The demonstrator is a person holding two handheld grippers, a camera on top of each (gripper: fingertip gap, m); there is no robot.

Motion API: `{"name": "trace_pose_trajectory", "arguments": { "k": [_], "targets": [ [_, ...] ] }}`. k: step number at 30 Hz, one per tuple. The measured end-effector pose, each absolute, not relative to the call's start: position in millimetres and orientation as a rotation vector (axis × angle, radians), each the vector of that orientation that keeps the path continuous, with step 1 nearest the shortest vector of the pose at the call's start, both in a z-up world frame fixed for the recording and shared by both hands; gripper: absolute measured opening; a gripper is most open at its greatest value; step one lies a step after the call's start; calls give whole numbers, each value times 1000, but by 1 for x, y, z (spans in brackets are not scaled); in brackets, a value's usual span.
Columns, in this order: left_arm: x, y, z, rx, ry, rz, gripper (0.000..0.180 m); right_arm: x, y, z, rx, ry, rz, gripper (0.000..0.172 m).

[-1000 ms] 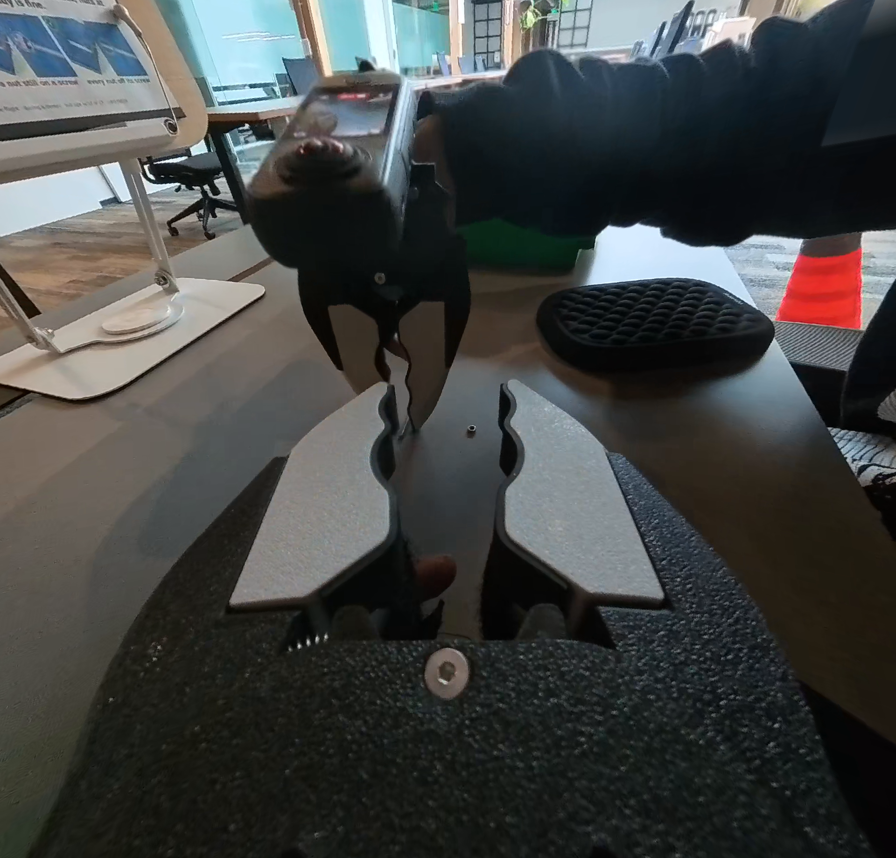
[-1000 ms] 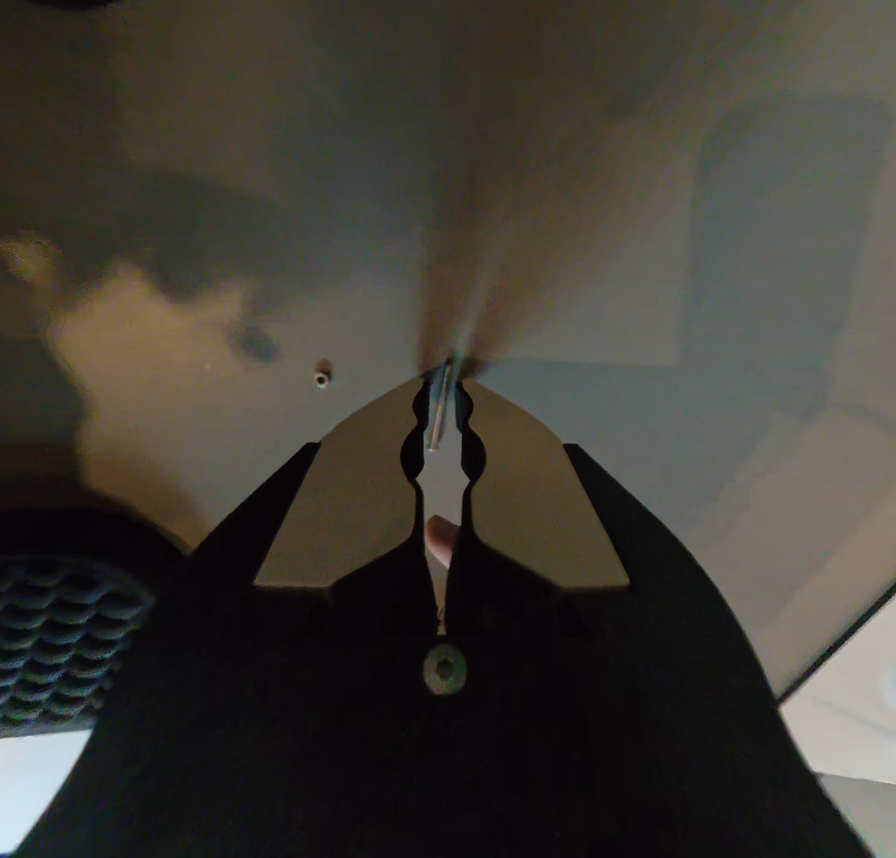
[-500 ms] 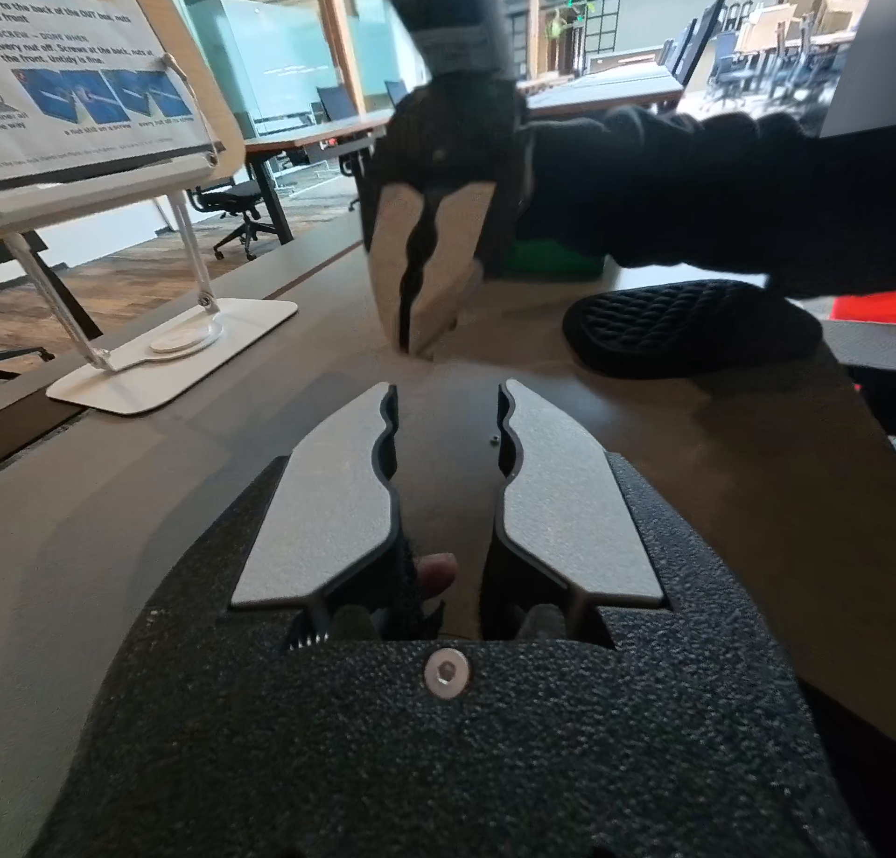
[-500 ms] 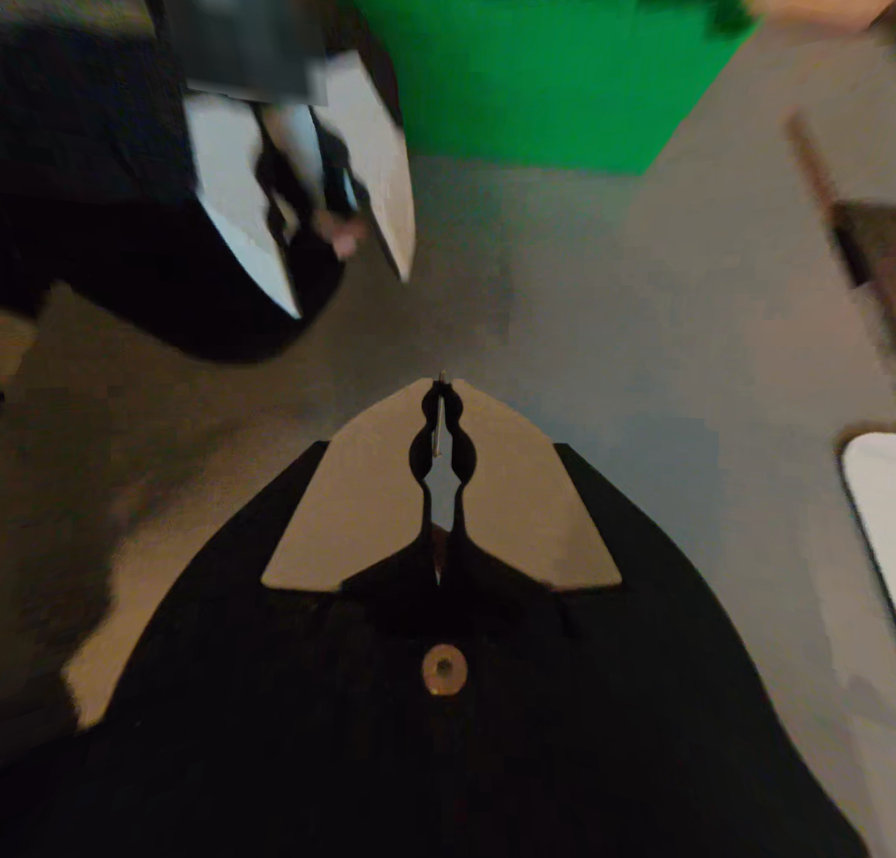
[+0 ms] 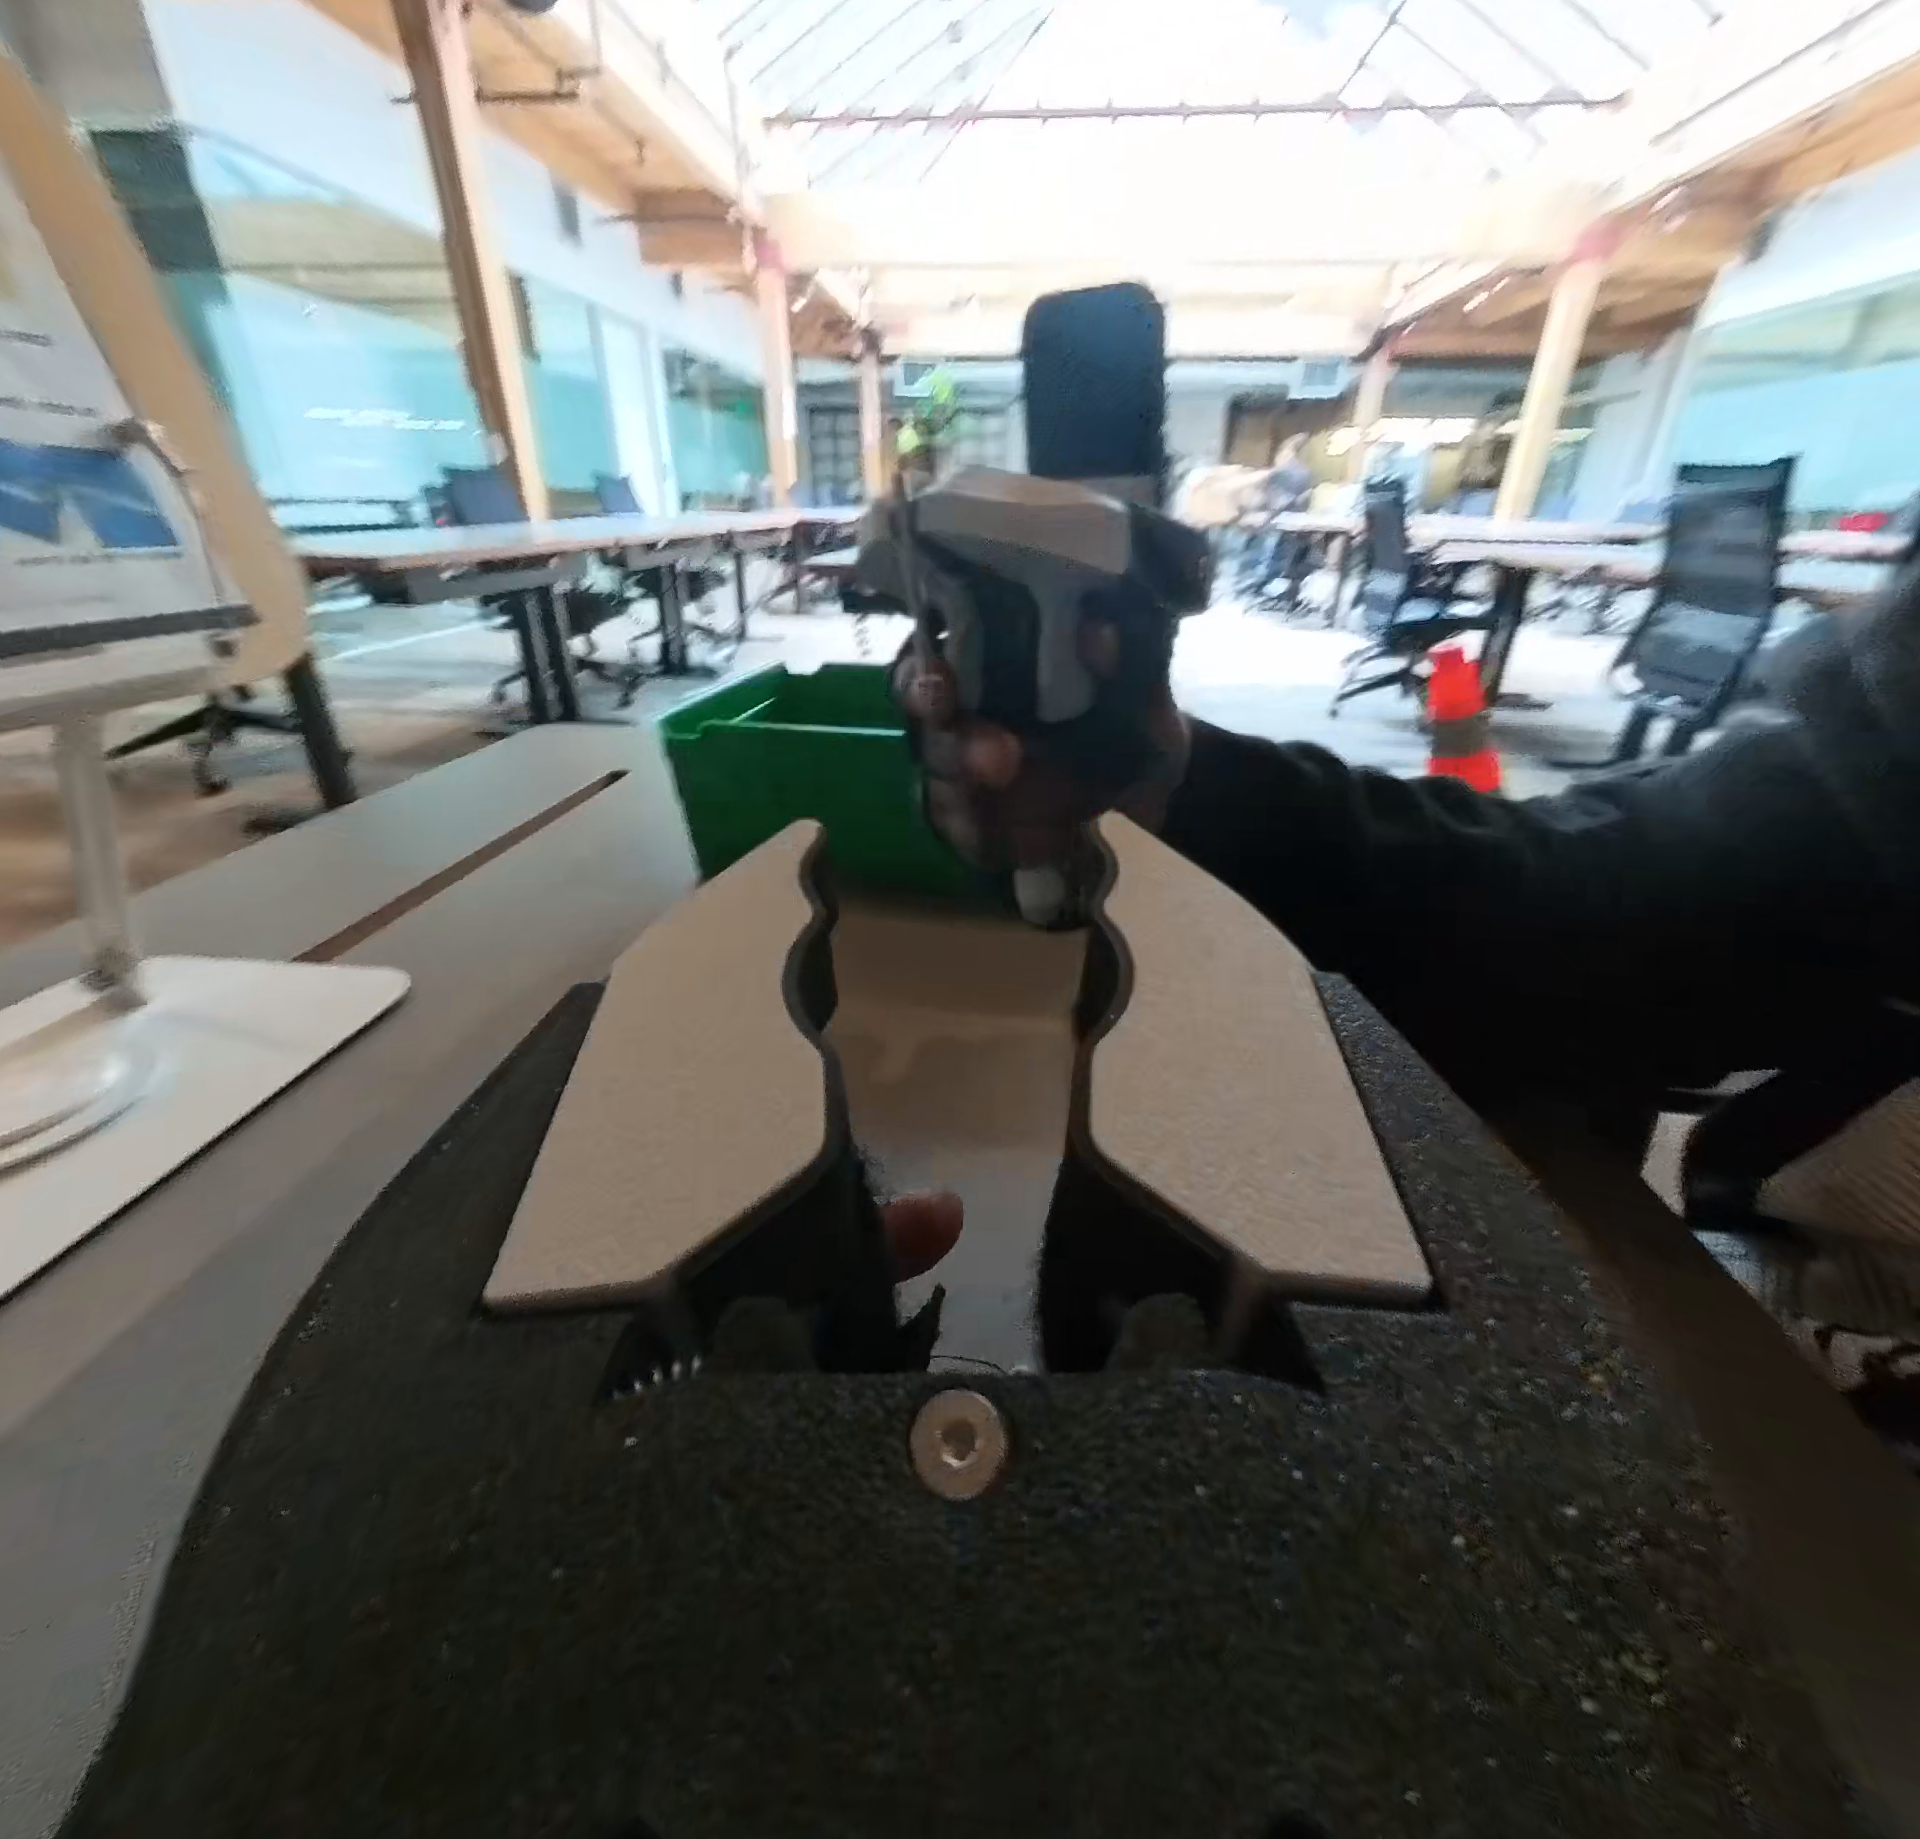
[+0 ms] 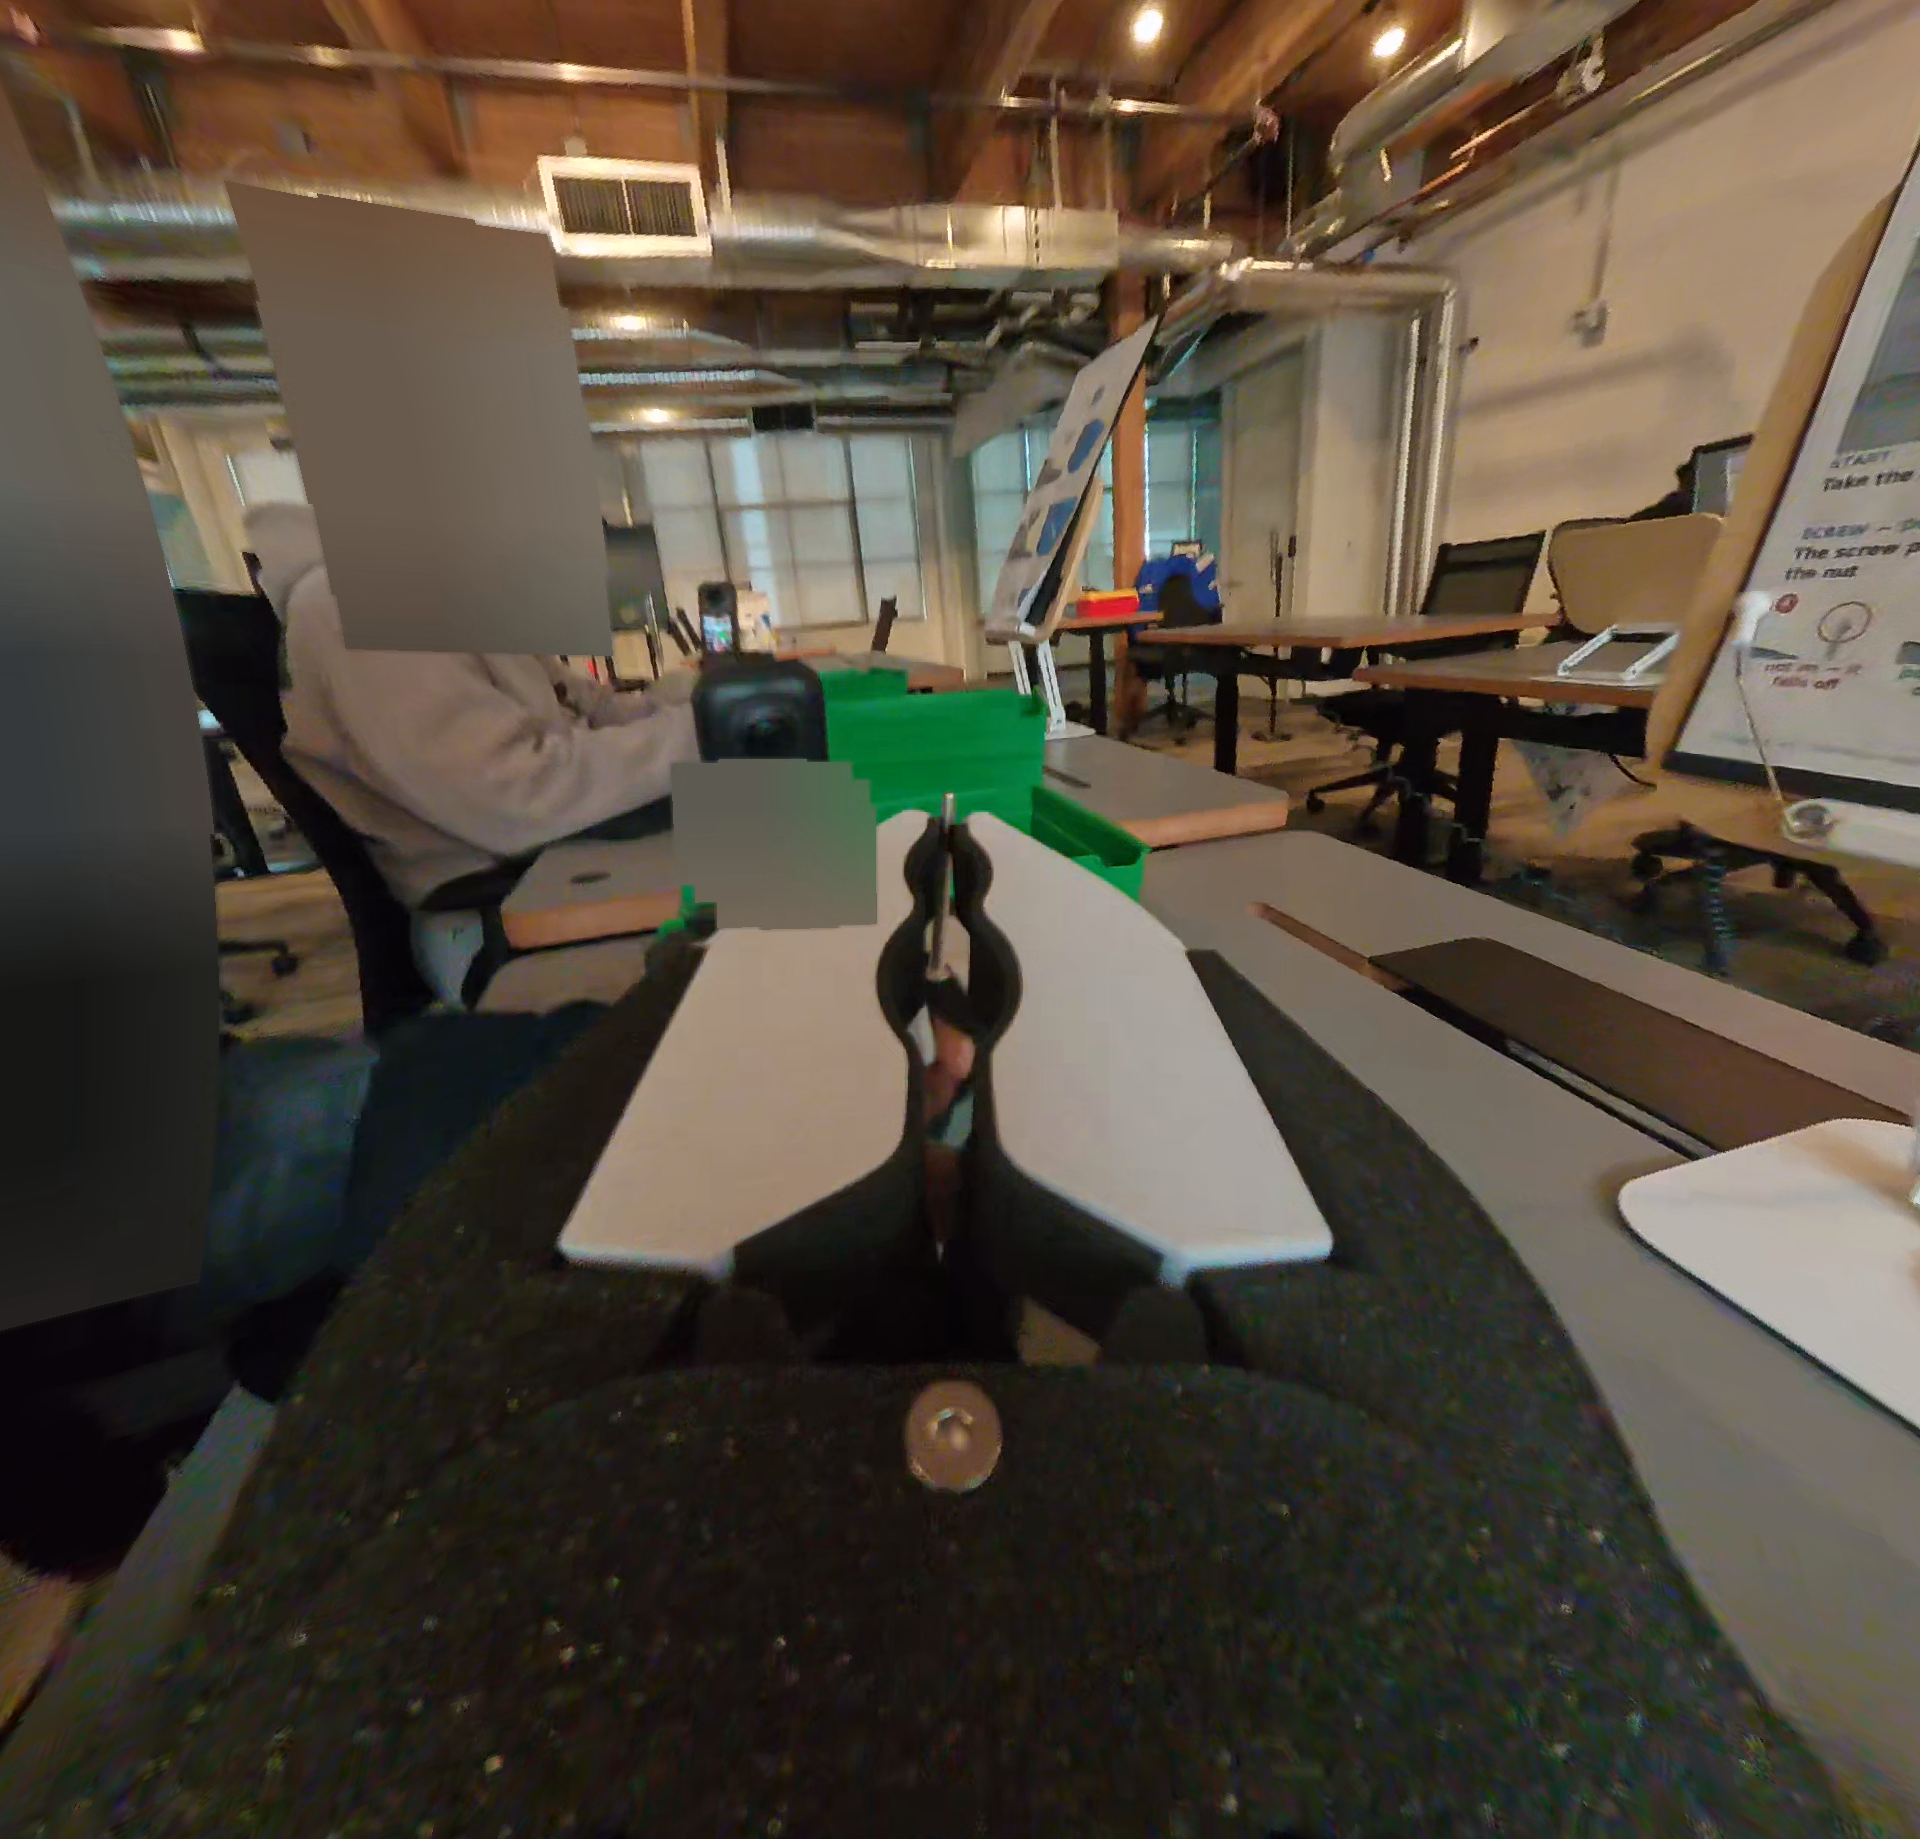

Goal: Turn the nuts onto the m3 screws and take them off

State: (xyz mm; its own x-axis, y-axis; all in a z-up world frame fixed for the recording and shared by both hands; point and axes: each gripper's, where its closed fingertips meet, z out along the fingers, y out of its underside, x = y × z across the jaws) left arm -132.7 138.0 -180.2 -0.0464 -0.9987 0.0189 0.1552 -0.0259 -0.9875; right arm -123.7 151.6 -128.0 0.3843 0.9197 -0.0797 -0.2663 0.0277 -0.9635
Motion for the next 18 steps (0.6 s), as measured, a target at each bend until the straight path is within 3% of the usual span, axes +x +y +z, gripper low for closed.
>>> {"name": "trace_pose_trajectory", "arguments": {
  "k": [18],
  "targets": [
    [-123,136,-214,-1272,1186,-1273,23,-156,150,-175,-1279,-791,1048,0]
  ]
}}
